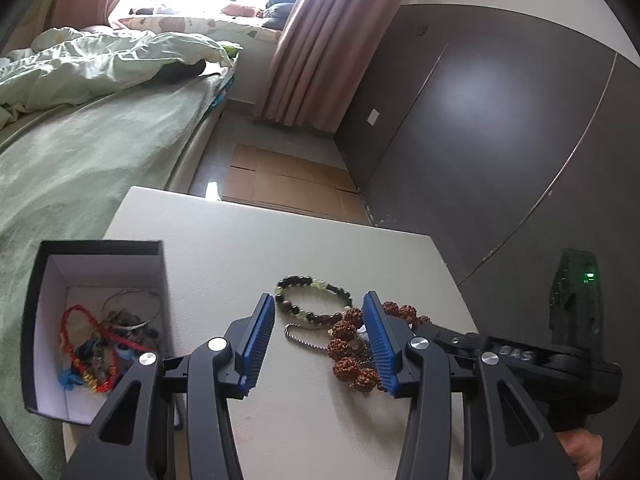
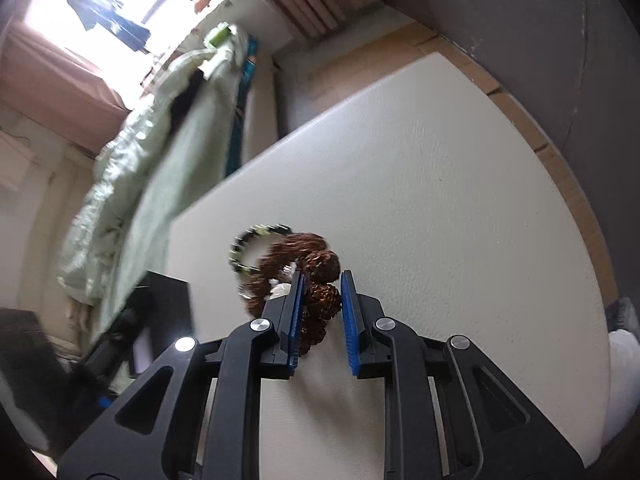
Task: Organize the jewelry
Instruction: 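Lower the right gripper and close it on the brown rudraksha bead bracelet, then lift the rudraksha bracelet with the right gripper while the left grasps the black bracelet, then drop the black bracelet into the box with the left gripper while the right carries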
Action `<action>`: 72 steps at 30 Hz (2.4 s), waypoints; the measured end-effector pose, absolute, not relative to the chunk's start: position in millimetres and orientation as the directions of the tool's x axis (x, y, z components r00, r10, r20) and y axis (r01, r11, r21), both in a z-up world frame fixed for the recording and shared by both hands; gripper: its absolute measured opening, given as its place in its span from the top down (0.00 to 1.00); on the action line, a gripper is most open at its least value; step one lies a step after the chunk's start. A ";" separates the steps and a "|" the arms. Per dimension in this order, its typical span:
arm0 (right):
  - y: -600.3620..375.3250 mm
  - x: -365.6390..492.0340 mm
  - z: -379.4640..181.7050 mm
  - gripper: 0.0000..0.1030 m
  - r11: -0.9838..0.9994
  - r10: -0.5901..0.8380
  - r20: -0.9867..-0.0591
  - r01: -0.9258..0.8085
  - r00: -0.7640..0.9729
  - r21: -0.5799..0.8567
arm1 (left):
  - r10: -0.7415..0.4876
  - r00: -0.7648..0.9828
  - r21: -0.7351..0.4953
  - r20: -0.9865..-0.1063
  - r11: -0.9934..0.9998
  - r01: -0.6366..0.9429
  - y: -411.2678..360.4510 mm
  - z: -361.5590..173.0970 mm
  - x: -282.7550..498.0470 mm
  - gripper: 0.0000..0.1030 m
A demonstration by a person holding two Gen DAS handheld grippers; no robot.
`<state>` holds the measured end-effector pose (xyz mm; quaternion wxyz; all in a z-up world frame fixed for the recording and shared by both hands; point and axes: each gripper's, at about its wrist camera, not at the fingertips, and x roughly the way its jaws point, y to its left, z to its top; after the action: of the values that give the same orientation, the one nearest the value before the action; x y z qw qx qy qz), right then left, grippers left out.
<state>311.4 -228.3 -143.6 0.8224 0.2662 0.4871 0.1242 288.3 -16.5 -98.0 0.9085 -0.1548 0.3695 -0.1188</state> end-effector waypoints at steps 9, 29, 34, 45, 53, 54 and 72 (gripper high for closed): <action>-236.3 300.6 -104.0 0.81 0.760 0.547 -0.575 -0.072 0.609 0.646 | -0.326 0.640 -0.320 -0.696 0.938 0.130 -33.7 -111.4 307.0 0.58; -269.6 304.8 -110.5 0.81 0.752 0.497 -0.580 0.014 0.646 0.659 | -0.199 0.523 -0.259 -0.829 0.965 -0.045 -41.2 -140.8 371.5 0.76; -267.9 303.8 -111.6 0.81 0.747 0.503 -0.582 0.016 0.639 0.664 | -0.136 0.487 -0.187 -0.863 0.981 -0.058 -47.7 -149.3 380.5 0.84; -271.5 305.1 -113.7 0.81 0.742 0.507 -0.589 0.030 0.630 0.670 | -0.069 0.441 -0.101 -0.895 0.994 -0.051 -48.4 -159.1 389.9 0.95; -266.1 305.6 -106.3 0.81 0.724 0.549 -0.544 -0.036 0.635 0.689 | -0.134 0.498 -0.162 -0.857 0.987 -0.014 -43.1 -116.5 374.2 0.95; -263.2 304.7 -104.1 0.81 0.722 0.557 -0.536 -0.052 0.635 0.690 | -0.139 0.508 -0.164 -0.850 0.986 -0.005 -43.1 -108.4 370.6 0.95; -208.1 285.8 -69.5 0.81 0.634 0.688 -0.368 -0.272 0.625 0.724 | -0.149 0.675 -0.204 -0.722 0.979 -0.001 29.1 23.8 293.4 0.95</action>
<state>285.8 -208.1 -69.5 0.8432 0.3190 0.3258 0.2848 293.4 29.1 23.8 0.9103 -0.0940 0.4010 -0.0407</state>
